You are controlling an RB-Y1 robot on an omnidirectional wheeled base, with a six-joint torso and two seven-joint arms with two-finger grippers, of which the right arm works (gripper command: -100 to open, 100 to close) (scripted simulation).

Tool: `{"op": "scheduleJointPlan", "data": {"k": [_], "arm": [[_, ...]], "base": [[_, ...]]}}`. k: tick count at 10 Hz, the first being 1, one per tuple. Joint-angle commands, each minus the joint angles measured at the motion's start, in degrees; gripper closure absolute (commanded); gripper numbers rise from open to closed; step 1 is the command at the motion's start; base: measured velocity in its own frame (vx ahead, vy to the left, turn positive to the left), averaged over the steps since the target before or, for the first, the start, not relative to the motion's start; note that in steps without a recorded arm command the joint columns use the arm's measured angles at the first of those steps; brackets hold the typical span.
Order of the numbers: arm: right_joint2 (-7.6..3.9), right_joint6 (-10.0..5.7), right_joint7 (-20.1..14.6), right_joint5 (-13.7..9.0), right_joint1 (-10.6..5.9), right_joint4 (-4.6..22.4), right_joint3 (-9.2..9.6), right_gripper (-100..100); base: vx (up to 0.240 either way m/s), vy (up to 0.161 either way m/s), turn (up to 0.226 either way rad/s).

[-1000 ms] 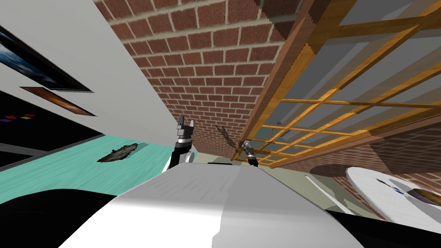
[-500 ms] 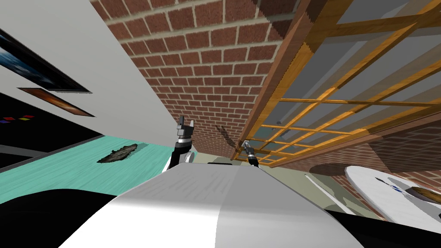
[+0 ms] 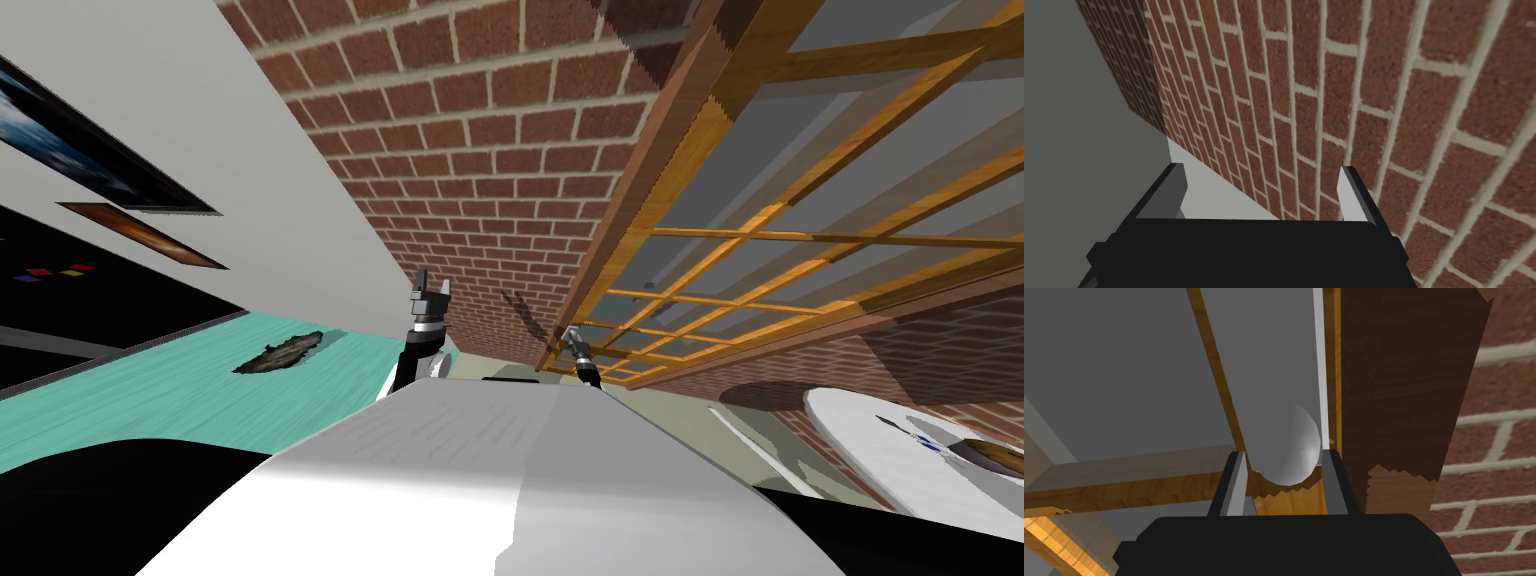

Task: Pull the door open

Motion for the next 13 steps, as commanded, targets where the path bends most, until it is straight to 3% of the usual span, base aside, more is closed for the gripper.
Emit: {"op": "scheduleJointPlan", "data": {"k": [1, 13], "arm": [[0.15, 0.08, -2.86, -0.38, 0.00, 0.21, 0.43, 100], [-0.32, 0.12, -20.07, -3.74, -0.43, 0.61, 2.63, 100]], "base": [[-0.023, -0.005, 0.023], [-0.025, -0.008, 0.023]]}}
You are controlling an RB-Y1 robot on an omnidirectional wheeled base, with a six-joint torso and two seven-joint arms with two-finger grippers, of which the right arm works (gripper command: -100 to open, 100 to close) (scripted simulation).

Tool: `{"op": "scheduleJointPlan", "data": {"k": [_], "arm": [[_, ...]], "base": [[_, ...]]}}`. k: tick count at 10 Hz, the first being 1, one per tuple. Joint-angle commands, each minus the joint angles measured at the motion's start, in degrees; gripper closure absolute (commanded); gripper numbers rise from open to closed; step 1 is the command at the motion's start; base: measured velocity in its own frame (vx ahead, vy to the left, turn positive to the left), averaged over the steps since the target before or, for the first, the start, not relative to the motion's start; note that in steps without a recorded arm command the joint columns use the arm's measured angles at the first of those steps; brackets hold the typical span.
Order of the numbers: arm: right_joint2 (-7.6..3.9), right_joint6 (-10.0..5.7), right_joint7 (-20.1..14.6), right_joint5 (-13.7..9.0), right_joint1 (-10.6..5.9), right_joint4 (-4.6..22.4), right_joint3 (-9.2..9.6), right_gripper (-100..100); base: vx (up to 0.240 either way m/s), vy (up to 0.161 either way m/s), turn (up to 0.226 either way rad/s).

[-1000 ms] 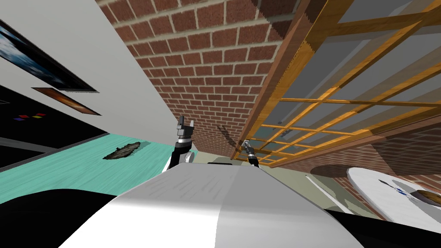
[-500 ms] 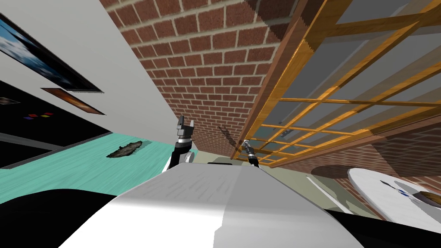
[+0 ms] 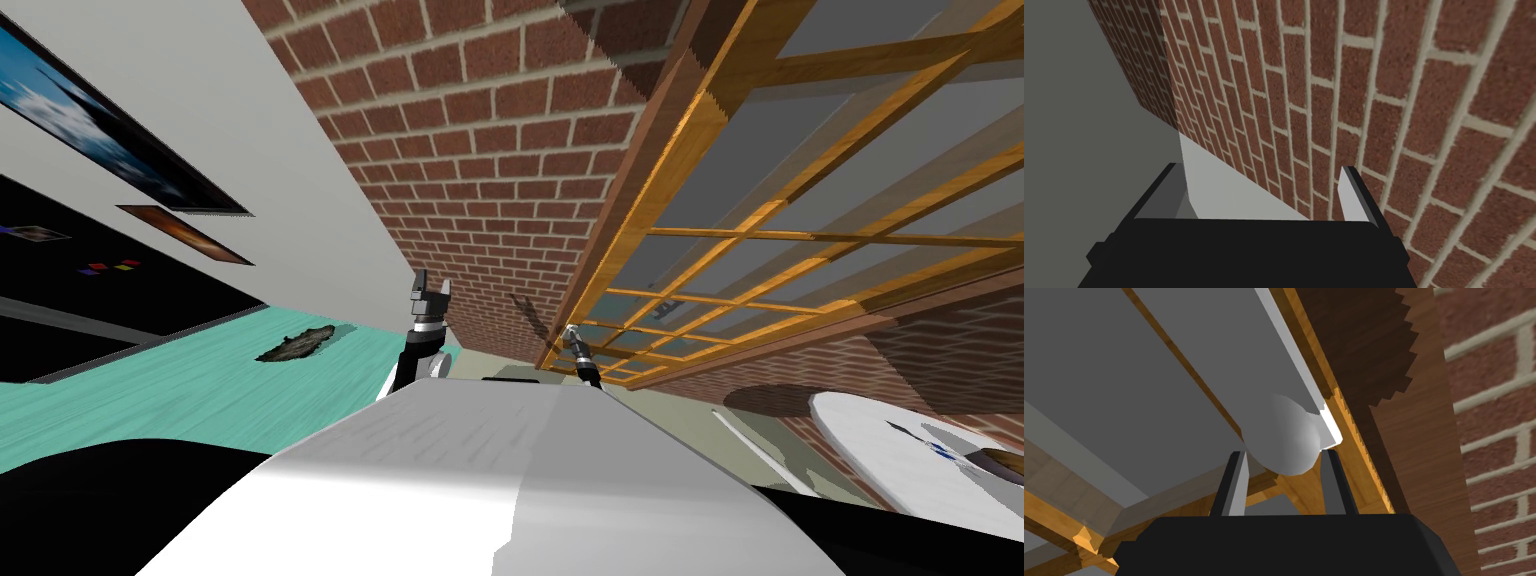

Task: Pull the door open

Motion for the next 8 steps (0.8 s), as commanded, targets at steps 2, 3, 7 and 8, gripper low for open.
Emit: {"op": "scheduleJointPlan", "data": {"k": [2, 3, 7, 8], "arm": [[0.32, 0.22, -4.11, -0.65, -0.01, 0.08, 0.83, 100], [0.32, 0.22, -4.41, -0.65, -0.01, 0.08, 0.83, 100], [-0.80, -0.99, -5.65, -0.87, 0.99, 0.54, 0.88, -100], [-0.80, -0.99, -5.65, -0.87, 0.99, 0.54, 0.88, -100]], "base": [[-0.025, -0.011, 0.023], [-0.022, -0.009, 0.012], [-0.032, 0.005, 0.021], [-0.009, 0.054, -0.044]]}}
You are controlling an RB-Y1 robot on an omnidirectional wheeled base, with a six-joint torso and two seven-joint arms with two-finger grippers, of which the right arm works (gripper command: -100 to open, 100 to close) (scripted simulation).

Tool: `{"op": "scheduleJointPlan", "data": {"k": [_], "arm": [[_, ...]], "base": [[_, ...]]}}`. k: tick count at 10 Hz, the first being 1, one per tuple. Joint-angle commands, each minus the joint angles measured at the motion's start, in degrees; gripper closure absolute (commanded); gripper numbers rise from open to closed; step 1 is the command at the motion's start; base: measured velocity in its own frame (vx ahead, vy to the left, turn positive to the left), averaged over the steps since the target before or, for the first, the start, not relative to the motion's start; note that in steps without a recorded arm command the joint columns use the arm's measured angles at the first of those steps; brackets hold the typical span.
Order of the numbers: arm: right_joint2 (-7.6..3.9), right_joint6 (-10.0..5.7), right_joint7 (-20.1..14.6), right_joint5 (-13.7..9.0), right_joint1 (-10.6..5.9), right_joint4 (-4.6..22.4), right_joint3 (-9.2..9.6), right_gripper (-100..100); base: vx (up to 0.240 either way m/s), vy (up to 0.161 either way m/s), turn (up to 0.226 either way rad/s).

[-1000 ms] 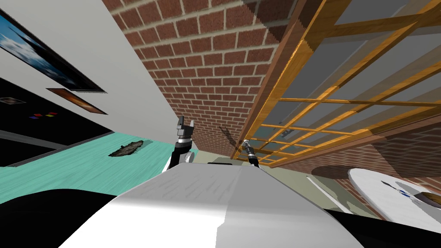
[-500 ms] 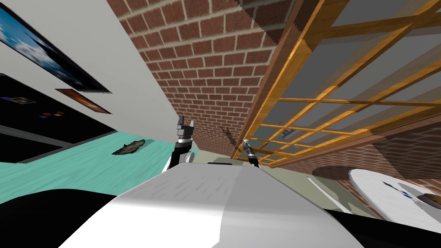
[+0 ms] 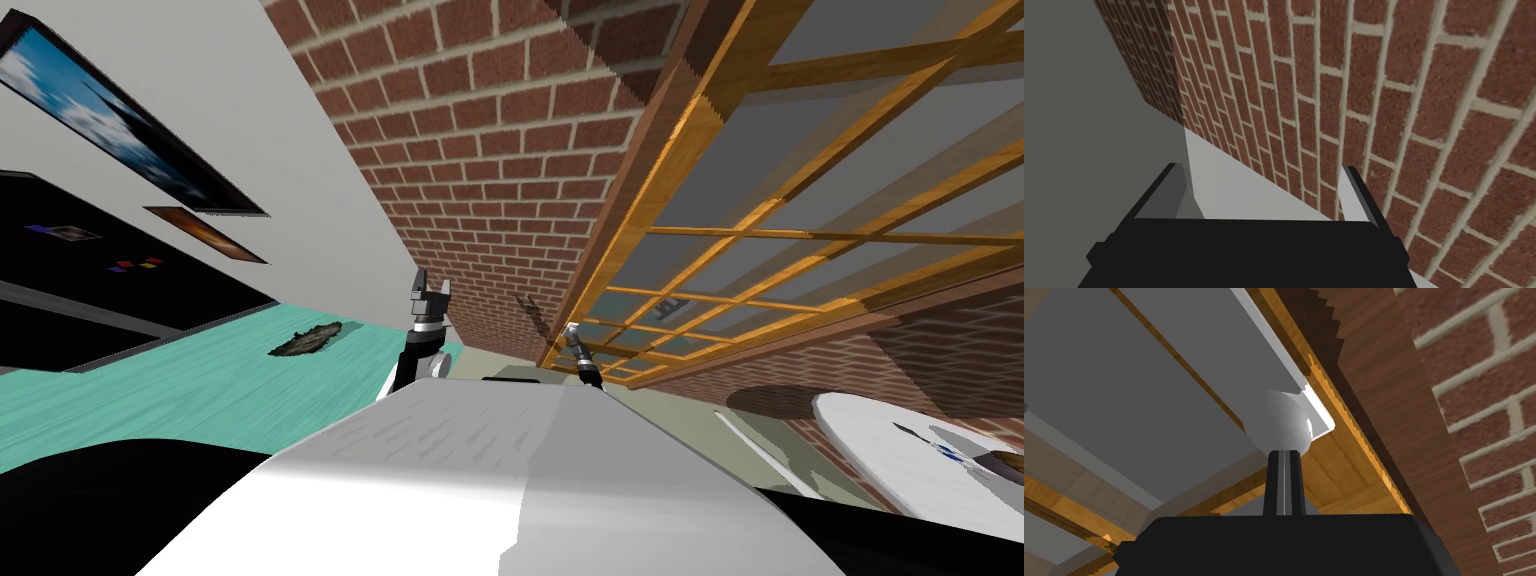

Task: Pull the door open

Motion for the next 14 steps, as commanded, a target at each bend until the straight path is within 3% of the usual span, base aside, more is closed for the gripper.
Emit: {"op": "scheduleJointPlan", "data": {"k": [1, 3, 5, 14], "arm": [[-0.64, -1.18, 1.72, 0.44, 0.54, 0.58, -0.27, -100], [-1.50, -2.43, 5.08, 1.28, 1.88, 0.59, -0.72, -100], [-1.50, -2.43, 5.08, 1.28, 1.88, 0.59, -0.72, -100], [-4.74, -7.07, 19.25, 4.44, 6.98, 0.66, -2.42, -100]], "base": [[-0.008, 0.044, -0.019], [-0.008, 0.053, -0.034], [-0.007, 0.033, -0.006], [-0.012, 0.048, -0.029]]}}
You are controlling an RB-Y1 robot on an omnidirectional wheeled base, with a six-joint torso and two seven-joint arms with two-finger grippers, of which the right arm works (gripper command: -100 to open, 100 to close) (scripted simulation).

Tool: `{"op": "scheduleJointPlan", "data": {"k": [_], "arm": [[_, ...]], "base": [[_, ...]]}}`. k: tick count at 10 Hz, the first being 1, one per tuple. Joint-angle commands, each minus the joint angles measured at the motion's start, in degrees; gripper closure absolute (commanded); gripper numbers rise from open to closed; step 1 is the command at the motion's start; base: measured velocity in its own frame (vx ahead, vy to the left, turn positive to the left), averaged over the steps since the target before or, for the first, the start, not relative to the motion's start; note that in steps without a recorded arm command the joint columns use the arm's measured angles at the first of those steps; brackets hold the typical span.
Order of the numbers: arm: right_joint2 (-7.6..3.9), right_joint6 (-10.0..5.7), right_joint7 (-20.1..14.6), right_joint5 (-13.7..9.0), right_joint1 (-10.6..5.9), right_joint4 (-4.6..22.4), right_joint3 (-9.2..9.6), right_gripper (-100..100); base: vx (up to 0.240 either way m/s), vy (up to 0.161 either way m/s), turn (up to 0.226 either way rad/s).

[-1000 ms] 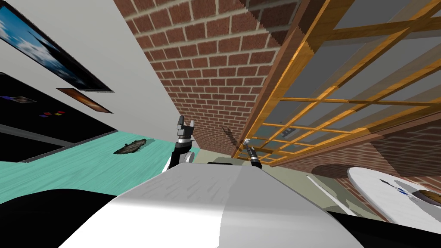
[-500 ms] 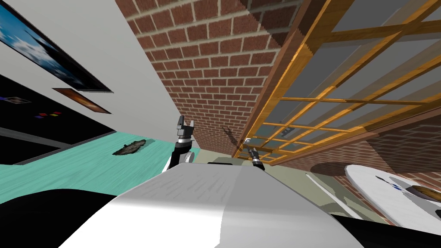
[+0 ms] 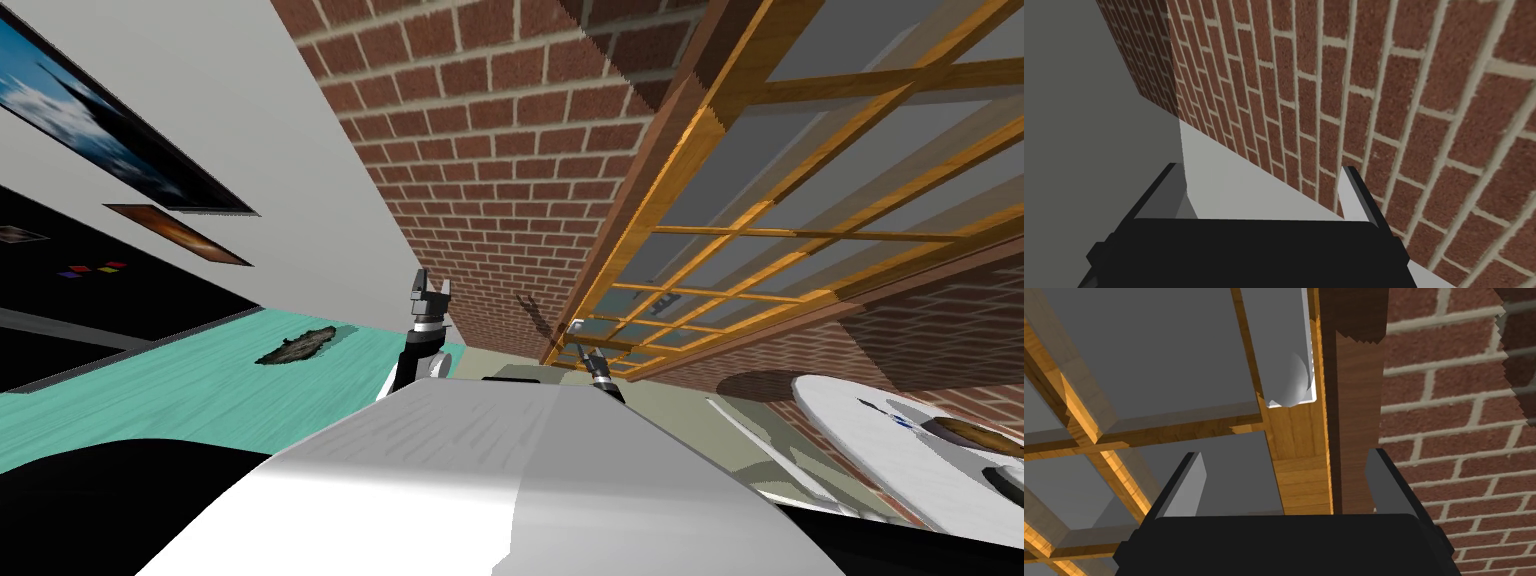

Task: Pull the door open

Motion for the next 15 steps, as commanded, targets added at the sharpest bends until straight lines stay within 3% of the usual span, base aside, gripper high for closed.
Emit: {"op": "scheduleJointPlan", "data": {"k": [1, 3, 4, 9, 10, 11, 15], "arm": [[-0.59, -0.78, 2.46, 0.61, 1.19, -0.50, -0.30, -100], [-1.24, -1.70, 4.61, 1.26, 2.23, -0.46, -0.64, -100], [-0.80, -0.77, 3.76, 1.06, 2.33, -1.53, -0.49, -100], [0.88, 2.77, 7.67, -1.41, -1.03, 0.15, -4.21, -100], [0.45, 1.43, 7.29, -1.14, -1.48, 1.68, -3.81, -100], [0.45, 1.43, 7.29, -1.14, -1.48, 1.68, -3.81, 100], [0.45, 1.43, 7.29, -1.14, -1.48, 1.68, -3.81, 100]], "base": [[-0.017, 0.063, -0.023], [-0.020, 0.049, -0.026], [-0.009, 0.020, -0.009], [0.177, -0.086, 0.217], [0.080, -0.049, 0.027], [-0.027, 0.021, -0.032], [-0.015, 0.006, 0.001]]}}
